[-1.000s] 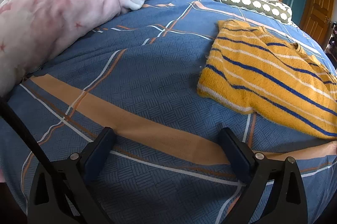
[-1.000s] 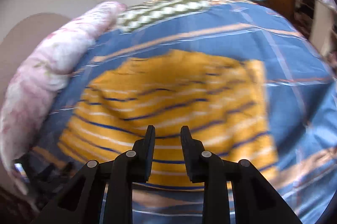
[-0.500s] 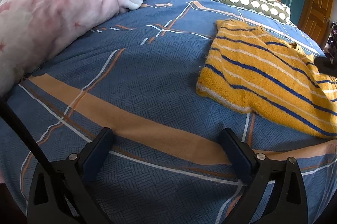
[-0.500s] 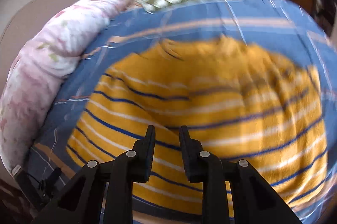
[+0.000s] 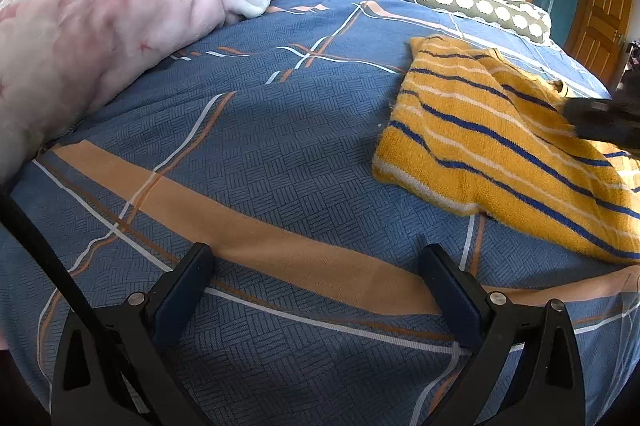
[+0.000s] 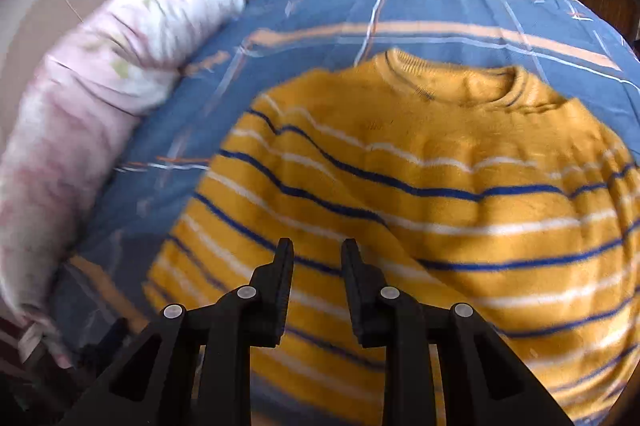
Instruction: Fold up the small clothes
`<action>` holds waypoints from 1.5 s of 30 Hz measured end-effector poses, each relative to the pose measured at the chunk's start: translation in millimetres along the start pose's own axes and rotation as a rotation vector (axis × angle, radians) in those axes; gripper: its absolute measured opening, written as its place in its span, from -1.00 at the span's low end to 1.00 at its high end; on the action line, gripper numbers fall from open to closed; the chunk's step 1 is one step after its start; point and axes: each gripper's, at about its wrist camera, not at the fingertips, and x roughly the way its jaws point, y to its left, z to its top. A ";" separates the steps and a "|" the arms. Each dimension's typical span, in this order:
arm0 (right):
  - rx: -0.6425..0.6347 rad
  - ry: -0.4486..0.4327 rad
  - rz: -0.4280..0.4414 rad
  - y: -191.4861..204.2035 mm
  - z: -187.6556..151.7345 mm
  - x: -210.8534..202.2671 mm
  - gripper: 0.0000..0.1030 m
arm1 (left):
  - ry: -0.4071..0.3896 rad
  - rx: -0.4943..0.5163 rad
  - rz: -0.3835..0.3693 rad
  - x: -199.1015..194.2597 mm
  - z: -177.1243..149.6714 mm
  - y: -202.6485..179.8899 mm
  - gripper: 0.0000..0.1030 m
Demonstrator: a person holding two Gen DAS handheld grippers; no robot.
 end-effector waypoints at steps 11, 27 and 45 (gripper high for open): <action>0.287 -0.124 -0.071 -141.0 -80.6 -80.2 -0.39 | -0.003 0.004 0.010 0.6 0.9 -1.3 1.00; 0.429 -0.317 -0.126 -194.0 -140.9 -142.0 -0.36 | -0.021 0.008 0.034 -0.6 0.2 -3.6 1.00; 0.534 -0.320 0.017 -233.6 -106.5 -127.6 0.00 | -0.026 0.009 0.037 -2.3 -1.1 -2.7 1.00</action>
